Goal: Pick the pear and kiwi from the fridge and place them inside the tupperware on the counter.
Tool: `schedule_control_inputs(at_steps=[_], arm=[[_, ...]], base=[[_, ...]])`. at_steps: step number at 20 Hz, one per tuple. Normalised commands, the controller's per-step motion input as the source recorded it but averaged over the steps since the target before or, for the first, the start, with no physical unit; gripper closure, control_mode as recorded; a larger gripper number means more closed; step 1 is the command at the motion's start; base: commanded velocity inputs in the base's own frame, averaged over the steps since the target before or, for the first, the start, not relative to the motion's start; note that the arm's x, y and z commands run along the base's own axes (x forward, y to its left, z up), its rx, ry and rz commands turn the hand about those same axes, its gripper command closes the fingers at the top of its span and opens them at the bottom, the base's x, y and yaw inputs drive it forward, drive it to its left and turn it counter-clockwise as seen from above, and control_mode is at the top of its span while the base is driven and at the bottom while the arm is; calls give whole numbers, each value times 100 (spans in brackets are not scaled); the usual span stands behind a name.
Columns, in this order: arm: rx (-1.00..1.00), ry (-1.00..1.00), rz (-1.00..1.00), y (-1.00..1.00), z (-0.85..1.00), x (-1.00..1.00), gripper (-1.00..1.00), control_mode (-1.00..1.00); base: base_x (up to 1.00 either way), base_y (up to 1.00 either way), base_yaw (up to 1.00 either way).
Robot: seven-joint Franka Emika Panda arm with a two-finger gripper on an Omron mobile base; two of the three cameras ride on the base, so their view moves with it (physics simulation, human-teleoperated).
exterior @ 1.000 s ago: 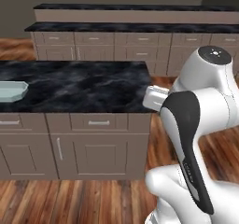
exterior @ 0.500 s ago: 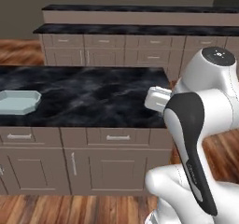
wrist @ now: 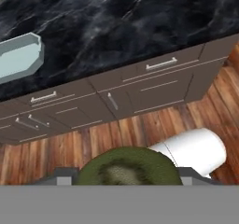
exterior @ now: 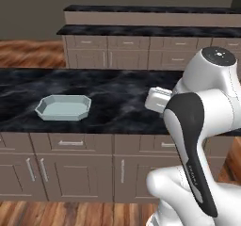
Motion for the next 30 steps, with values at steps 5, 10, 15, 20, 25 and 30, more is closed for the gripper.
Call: schedule_control_inputs(at_steps=[5,10,15,20,25,30], arm=[[0,0,0,0,0,0,100,100],[0,0,0,0,0,0,100,100],[0,0,0,0,0,0,100,100],[0,0,0,0,0,0,100,100],[0,0,0,0,0,0,100,100],[0,0,0,0,0,0,100,100]], base=[[71,91,-1],[73,78,-26],[44,54,-44],[35,41,-57],[53,36,-33],[45,45,-1]])
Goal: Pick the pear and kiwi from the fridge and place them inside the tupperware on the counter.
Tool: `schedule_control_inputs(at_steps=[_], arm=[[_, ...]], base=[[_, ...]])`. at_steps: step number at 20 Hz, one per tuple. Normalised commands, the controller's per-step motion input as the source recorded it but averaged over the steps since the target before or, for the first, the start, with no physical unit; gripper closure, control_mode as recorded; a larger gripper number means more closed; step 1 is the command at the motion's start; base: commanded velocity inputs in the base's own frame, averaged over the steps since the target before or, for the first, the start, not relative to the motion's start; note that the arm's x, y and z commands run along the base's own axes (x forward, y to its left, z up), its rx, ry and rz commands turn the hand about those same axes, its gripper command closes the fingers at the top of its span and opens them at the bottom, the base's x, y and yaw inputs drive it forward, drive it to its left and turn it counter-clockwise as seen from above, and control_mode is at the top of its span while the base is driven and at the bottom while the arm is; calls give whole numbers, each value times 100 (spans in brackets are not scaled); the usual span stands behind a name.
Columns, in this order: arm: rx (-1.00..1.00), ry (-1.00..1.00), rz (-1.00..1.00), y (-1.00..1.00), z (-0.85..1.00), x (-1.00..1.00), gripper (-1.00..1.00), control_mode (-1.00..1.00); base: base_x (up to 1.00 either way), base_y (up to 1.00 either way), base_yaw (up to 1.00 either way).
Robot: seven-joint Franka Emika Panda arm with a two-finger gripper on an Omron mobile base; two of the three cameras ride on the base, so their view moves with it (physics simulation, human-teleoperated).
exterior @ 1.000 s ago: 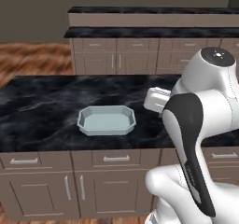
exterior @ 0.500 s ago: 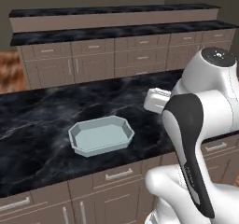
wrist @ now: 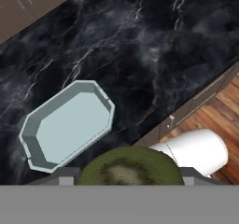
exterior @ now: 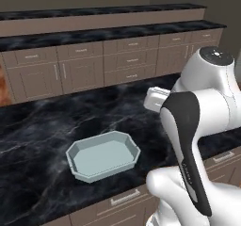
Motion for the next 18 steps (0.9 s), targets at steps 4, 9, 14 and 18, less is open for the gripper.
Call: schedule_control_inputs(at_steps=[4,9,14,18], arm=[[0,0,0,0,0,0,100,100],[-24,0,9,13,-40,20,100,-100],[-37,4,24,18,-81,1,100,-100],[-26,12,30,25,-66,18,100,-100]], base=[[23,38,25],[0,0,0],[0,0,0],[0,0,0]])
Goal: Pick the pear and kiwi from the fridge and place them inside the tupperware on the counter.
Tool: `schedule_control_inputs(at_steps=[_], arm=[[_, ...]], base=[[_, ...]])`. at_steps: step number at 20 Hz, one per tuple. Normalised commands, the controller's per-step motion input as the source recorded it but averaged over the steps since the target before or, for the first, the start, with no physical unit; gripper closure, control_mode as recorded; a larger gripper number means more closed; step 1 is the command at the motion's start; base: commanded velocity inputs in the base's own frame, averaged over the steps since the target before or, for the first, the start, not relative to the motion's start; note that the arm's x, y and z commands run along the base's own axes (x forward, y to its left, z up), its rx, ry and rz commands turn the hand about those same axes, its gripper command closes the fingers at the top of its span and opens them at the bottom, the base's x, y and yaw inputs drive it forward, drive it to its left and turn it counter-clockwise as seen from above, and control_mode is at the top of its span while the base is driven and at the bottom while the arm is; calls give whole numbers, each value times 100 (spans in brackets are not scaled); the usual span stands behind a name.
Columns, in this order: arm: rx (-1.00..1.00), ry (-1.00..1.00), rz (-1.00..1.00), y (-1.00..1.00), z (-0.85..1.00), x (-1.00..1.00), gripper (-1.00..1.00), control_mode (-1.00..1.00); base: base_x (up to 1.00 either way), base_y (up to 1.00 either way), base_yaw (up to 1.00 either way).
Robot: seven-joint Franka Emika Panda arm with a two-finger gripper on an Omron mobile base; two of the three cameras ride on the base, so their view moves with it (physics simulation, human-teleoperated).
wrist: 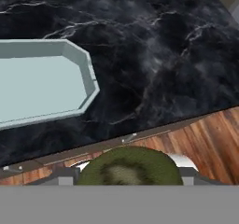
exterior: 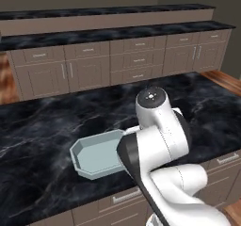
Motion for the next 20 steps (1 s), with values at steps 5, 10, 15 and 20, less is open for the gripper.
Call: schedule_control_inputs(at_steps=[5,10,15,20], arm=[[-2,33,40,25,-58,49,100,-100],[3,58,44,21,-34,66,100,-100],[3,37,41,13,-24,64,100,-100],[1,-3,29,4,-31,32,100,-100]], base=[[0,0,0],[0,0,0],[0,0,0],[0,0,0]])
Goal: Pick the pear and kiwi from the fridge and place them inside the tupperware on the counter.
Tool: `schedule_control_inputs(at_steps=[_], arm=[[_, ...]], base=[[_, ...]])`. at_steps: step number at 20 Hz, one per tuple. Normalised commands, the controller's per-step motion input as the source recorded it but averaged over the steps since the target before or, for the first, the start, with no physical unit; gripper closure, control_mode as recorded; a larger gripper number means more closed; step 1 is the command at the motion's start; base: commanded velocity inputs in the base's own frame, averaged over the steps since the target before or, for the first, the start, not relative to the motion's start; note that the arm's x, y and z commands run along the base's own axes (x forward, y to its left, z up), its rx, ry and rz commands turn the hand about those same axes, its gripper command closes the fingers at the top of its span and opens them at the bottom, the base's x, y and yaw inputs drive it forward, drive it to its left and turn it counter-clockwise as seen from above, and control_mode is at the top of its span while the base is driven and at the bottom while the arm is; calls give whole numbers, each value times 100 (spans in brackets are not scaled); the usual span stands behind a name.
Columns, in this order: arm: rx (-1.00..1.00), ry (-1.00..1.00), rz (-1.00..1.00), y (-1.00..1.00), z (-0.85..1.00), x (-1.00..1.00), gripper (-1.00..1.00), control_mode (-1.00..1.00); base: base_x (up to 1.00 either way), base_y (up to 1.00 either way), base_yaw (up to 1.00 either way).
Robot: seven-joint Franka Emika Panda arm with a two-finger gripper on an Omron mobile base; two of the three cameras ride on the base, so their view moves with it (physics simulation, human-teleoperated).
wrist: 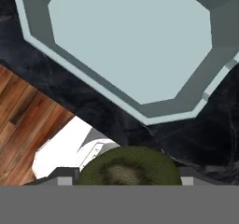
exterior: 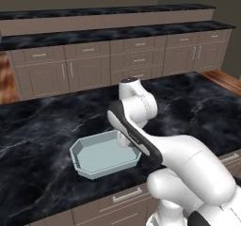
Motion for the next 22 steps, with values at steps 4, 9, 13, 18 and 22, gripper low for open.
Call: schedule_control_inputs(at_steps=[4,9,13,18,22], arm=[[1,0,15,9,-25,35,100,-100],[0,0,15,10,-30,29,100,-100],[0,0,11,11,-31,21,100,-100],[0,5,3,14,-31,19,100,-100],[0,9,1,14,-28,17,100,-100]], base=[[0,0,0],[0,0,0],[0,0,0],[0,0,0],[0,0,0]])
